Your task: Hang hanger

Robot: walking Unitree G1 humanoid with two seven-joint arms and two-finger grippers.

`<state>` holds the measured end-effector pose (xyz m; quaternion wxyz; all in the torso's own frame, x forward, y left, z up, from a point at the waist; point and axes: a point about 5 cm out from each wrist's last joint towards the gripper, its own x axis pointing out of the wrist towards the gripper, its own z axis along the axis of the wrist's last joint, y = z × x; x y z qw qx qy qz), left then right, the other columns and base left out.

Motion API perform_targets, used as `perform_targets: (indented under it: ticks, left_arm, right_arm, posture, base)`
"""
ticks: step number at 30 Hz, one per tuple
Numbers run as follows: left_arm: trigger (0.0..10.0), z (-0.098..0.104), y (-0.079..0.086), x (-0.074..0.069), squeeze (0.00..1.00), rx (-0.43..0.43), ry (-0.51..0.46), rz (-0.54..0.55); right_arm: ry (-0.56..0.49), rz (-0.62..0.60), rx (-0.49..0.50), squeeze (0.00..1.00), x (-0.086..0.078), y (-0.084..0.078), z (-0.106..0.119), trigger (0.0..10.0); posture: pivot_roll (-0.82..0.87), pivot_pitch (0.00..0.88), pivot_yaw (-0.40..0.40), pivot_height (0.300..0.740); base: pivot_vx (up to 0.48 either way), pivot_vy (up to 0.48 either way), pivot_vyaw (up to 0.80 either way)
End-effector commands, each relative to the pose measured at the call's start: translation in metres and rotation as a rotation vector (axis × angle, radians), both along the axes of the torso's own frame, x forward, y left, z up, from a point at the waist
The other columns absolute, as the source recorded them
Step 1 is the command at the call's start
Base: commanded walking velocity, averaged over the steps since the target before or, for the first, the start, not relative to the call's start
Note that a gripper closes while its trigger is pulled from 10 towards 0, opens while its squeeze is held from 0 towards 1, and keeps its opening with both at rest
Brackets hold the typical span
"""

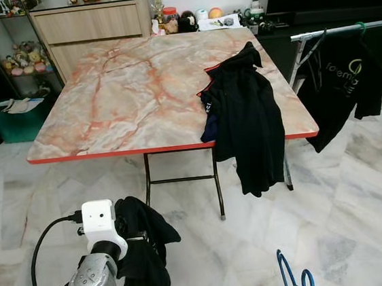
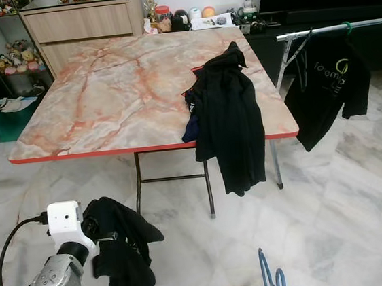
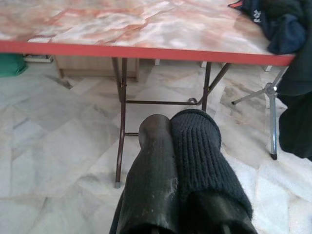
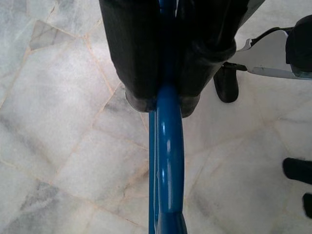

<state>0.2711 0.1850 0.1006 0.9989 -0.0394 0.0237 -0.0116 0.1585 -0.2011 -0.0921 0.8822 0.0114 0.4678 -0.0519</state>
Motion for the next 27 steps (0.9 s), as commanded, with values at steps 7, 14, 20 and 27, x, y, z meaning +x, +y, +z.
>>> perform_targets:
  ticks: [7,14,20,27]
  left_arm:
    - [10.0,0.008,-0.001,0.000,0.00,0.001,-0.040,-0.003]
    - [10.0,0.009,-0.002,0.000,0.00,-0.004,-0.046,0.001]
    - [10.0,0.011,-0.002,0.000,0.00,-0.007,-0.054,0.000]
    - [10.0,0.090,-0.011,0.021,0.00,0.059,-0.301,-0.106]
  right_arm:
    - [-0.002,-0.003,0.015,0.00,0.003,0.011,0.000,10.0]
    - [-0.009,0.006,0.022,0.00,0.008,0.021,0.000,10.0]
    - [-0.010,0.017,0.025,0.00,0.011,0.031,0.000,10.0]
    - [-0.021,0.027,0.025,0.00,0.017,0.038,0.003,10.0]
  posture:
    - [0.03,0.059,0.047,0.740]
    - [0.03,0.061,0.041,0.740]
    - [0.03,0.062,0.038,0.740]
    - [0.05,0.063,0.030,0.740]
  base:
    - [0.394,0.000,0.00]
    - [0.428,0.000,0.00]
    - [0.429,0.000,0.00]
    - [0.456,0.000,0.00]
